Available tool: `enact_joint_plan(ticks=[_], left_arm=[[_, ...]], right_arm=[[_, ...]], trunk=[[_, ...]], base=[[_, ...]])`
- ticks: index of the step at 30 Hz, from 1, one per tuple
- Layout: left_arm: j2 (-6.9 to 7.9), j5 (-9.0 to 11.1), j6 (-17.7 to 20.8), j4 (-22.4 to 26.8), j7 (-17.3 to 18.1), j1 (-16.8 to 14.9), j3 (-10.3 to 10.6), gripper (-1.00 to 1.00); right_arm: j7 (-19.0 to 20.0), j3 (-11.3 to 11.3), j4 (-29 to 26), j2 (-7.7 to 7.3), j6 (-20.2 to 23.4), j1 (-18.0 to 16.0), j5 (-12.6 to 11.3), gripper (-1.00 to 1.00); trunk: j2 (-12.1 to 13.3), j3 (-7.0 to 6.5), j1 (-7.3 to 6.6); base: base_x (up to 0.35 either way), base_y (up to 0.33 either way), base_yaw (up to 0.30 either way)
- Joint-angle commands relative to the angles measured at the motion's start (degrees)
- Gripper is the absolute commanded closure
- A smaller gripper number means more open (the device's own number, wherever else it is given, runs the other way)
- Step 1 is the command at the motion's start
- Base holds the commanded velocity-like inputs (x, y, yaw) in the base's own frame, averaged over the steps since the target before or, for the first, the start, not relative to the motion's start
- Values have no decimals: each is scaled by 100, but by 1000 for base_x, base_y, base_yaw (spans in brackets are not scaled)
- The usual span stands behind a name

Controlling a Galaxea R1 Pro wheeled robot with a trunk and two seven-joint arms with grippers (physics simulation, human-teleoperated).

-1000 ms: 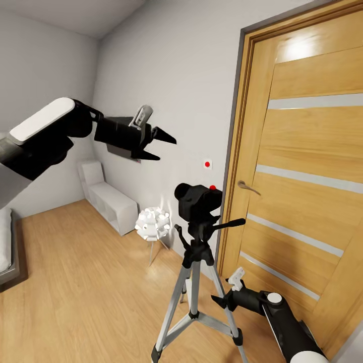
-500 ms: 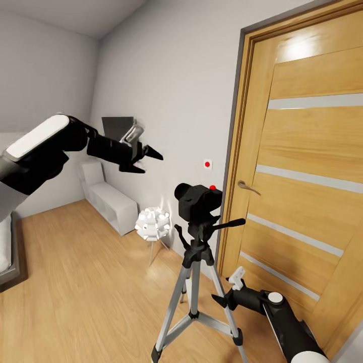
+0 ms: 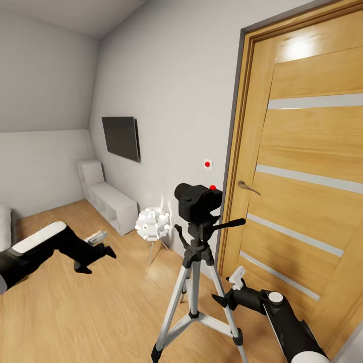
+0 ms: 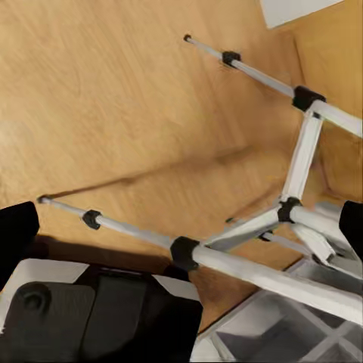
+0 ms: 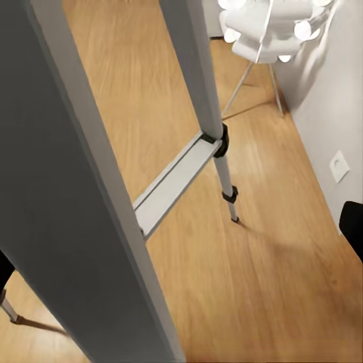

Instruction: Attach the digital camera to the camera tripod in the bedroom.

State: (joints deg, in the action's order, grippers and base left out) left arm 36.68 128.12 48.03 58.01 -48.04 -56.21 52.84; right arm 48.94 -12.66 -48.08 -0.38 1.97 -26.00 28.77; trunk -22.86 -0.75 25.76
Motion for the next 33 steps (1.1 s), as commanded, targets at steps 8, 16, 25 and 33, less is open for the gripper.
enact_joint_plan(ticks=[8, 16, 25, 33], left_arm=[[66, -1294, -859, -612, 1380, 2111, -22, -100], [-219, -2244, -2217, -1609, 3458, 3780, 26, -100], [-2553, -2917, -3890, -5553, 4705, 4872, 359, -100], [-3374, -2968, -4597, -5821, 4724, 5510, 382, -100]], right_arm=[[43, -16, -9, 9, 22, 5, 31, -100], [43, -26, -79, 10, 18, 25, 32, -100], [36, -34, -247, 12, 14, 89, 32, -100], [37, -26, -283, 19, 12, 101, 32, -100]], trunk=[[-6, 1, 3], [-6, 1, 3], [-6, 1, 3], [-6, 1, 3]], base=[[0, 0, 0], [0, 0, 0], [0, 0, 0], [0, 0, 0]])
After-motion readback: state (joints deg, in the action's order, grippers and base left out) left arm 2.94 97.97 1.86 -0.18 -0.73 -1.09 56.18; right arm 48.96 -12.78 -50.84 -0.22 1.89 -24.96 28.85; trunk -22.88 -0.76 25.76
